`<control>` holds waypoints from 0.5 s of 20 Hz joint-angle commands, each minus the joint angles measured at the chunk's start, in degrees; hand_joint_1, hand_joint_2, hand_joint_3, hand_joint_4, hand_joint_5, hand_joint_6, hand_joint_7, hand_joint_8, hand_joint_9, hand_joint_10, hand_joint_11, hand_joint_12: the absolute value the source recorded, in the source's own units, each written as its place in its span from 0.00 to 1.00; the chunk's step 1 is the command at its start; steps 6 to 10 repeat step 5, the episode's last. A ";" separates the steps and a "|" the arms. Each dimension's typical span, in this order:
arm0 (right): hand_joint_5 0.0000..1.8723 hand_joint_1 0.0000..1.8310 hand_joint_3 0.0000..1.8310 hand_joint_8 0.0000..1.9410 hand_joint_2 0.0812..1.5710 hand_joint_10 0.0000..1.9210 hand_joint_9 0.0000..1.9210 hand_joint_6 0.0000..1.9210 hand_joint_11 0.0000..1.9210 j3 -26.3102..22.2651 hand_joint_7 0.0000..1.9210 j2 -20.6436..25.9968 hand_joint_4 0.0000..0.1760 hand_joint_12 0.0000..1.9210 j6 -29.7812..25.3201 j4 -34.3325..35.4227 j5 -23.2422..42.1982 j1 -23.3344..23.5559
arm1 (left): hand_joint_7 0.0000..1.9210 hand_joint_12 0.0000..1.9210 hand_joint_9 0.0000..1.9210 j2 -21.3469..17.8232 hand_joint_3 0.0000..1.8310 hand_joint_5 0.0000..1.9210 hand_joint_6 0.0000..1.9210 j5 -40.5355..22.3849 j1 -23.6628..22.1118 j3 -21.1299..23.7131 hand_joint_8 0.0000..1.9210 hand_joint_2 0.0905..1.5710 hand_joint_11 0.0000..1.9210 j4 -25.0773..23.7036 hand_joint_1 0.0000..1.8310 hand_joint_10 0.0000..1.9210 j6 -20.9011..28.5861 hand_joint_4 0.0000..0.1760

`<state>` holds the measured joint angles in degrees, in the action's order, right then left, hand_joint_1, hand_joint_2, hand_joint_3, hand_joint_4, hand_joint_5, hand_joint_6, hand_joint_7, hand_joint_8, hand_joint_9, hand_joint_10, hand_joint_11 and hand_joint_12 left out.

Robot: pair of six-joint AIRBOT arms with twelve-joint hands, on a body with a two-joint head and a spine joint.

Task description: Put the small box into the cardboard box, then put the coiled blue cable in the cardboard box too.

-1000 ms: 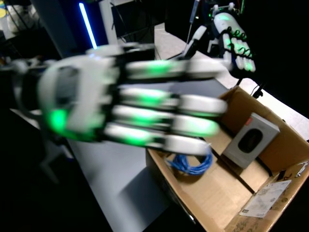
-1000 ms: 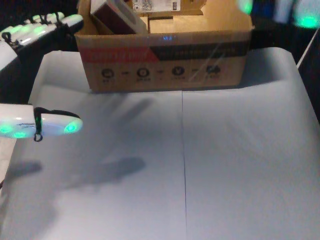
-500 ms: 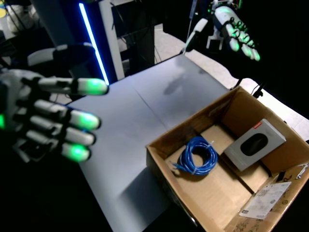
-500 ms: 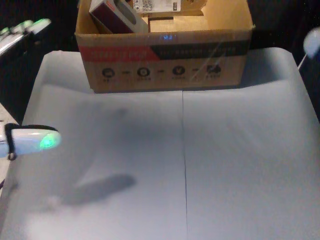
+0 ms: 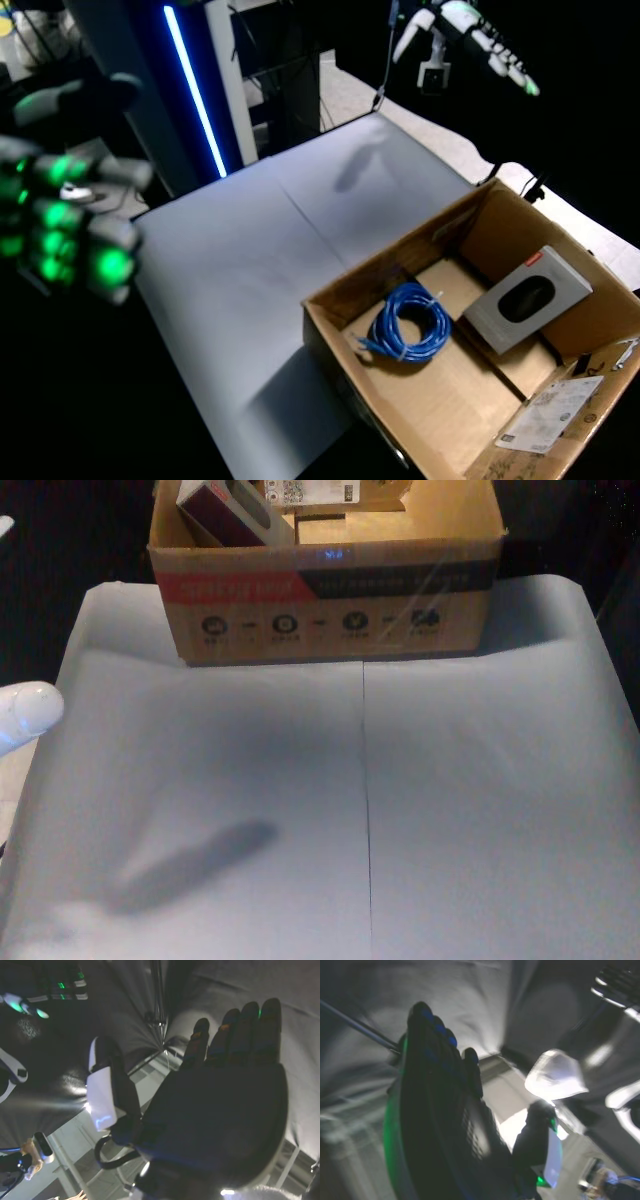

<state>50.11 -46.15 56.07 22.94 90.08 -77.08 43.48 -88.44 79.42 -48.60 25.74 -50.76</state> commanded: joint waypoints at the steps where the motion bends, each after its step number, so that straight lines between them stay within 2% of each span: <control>1: 0.00 0.12 0.00 0.00 0.61 0.00 0.00 0.00 0.00 -0.19 0.00 0.17 1.00 0.00 -0.81 -0.60 9.07 0.40 | 0.00 0.00 0.00 0.27 0.00 0.00 0.00 -8.25 0.06 -0.01 0.00 0.56 0.00 -0.31 0.08 0.00 0.34 1.00; 10: 0.00 0.12 0.00 0.00 0.61 0.00 0.00 0.00 0.00 -0.31 0.00 0.07 1.00 0.00 -0.93 -0.63 9.34 0.39 | 0.00 0.00 0.00 0.31 0.00 0.00 0.00 -9.39 0.91 0.37 0.00 0.55 0.01 0.21 0.09 0.00 0.43 1.00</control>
